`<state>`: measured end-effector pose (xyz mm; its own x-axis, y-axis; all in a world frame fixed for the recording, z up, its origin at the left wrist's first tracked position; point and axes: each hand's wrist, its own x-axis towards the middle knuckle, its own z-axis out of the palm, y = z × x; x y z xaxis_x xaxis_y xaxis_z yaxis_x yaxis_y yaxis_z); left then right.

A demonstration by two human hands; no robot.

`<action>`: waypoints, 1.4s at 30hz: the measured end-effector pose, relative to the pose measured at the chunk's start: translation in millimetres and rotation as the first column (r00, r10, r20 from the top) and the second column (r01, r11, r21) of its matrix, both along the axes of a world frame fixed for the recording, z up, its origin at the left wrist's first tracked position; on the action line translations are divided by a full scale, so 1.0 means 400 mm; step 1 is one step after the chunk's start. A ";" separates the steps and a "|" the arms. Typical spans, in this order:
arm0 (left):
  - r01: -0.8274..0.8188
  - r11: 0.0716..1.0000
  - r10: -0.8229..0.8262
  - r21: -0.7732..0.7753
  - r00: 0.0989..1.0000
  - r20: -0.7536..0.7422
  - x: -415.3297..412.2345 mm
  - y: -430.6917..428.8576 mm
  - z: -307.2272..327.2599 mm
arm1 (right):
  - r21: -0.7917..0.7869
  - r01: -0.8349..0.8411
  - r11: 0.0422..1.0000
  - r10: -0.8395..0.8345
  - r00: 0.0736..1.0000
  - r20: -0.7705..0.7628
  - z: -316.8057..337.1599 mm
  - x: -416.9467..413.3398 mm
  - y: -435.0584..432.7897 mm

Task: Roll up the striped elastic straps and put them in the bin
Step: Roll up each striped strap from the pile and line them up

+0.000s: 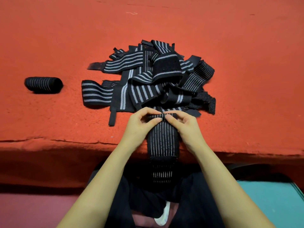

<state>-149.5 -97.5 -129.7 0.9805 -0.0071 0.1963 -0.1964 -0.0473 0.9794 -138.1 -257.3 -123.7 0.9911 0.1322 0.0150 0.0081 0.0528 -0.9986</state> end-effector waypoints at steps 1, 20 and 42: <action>0.004 1.000 -0.004 -0.010 1.000 0.000 0.001 0.000 0.001 | -0.026 0.009 1.000 -0.009 1.000 0.030 -0.002 0.000 -0.001; 0.020 0.995 -0.018 0.098 1.000 -0.026 -0.001 -0.004 0.007 | -0.054 0.045 0.998 -0.041 0.997 0.070 -0.006 -0.002 0.002; 0.002 0.997 0.007 0.072 0.991 -0.131 0.022 -0.001 0.007 | -0.021 -0.036 0.999 0.038 0.991 0.125 -0.006 -0.002 -0.001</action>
